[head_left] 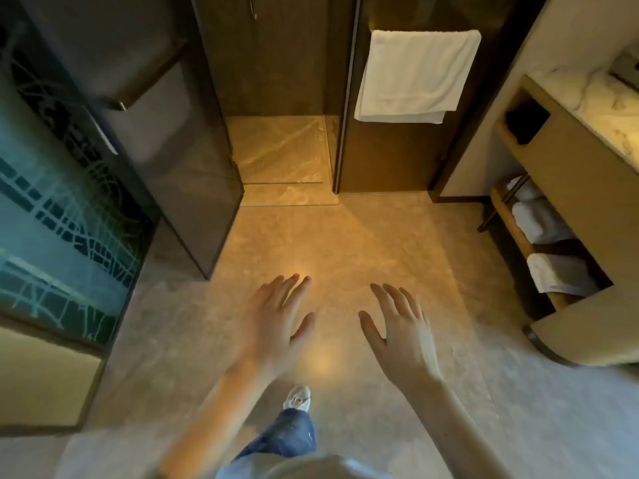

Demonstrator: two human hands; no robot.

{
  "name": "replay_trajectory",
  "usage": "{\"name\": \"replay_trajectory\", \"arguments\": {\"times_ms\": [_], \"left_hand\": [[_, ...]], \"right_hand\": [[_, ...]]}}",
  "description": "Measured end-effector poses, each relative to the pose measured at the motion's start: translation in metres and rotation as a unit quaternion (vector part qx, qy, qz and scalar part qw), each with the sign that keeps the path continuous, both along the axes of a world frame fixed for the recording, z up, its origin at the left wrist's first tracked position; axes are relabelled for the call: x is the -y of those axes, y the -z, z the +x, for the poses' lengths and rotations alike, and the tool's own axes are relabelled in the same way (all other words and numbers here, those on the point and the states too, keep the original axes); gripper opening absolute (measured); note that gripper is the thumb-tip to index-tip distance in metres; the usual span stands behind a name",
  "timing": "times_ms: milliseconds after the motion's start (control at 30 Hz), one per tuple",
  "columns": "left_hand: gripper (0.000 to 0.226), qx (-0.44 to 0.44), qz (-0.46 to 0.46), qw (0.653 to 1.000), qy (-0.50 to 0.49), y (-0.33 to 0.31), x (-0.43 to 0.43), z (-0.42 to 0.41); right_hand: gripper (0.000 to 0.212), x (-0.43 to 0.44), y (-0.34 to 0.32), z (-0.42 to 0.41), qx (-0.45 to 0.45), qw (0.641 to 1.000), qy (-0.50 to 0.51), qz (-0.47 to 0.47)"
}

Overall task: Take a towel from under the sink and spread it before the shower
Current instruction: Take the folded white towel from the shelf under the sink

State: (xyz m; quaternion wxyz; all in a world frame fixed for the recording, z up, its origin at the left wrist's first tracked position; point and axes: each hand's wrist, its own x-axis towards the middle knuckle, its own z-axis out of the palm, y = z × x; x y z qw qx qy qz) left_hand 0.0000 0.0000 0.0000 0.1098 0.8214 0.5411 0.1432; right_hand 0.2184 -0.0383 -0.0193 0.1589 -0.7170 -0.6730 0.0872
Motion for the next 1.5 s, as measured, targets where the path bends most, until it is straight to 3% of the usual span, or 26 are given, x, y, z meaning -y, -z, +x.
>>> {"name": "replay_trajectory", "arguments": {"times_ms": [367, 767, 967, 1200, 1500], "left_hand": [[0.056, 0.006, 0.020, 0.992, 0.121, -0.025, -0.234, 0.080], [0.057, 0.005, -0.007, 0.967, 0.254, -0.008, -0.357, 0.265], [0.058, 0.005, 0.000, 0.945, 0.327, -0.014, -0.413, 0.384], [0.060, 0.024, -0.017, 0.903, 0.428, -0.009, -0.453, 0.489], [0.061, 0.003, -0.031, 0.814, 0.580, 0.000, -0.536, 0.592]], "right_hand": [[0.061, -0.164, -0.037, 0.056, -0.004, 0.989, 0.148, -0.010], [0.060, -0.244, -0.022, 0.202, -0.012, 0.963, 0.269, -0.001], [0.056, -0.277, -0.028, 0.296, -0.016, 0.932, 0.360, 0.030], [0.061, -0.295, -0.026, 0.359, -0.019, 0.884, 0.467, 0.015], [0.059, -0.364, -0.019, 0.398, -0.026, 0.806, 0.590, 0.048]]}}
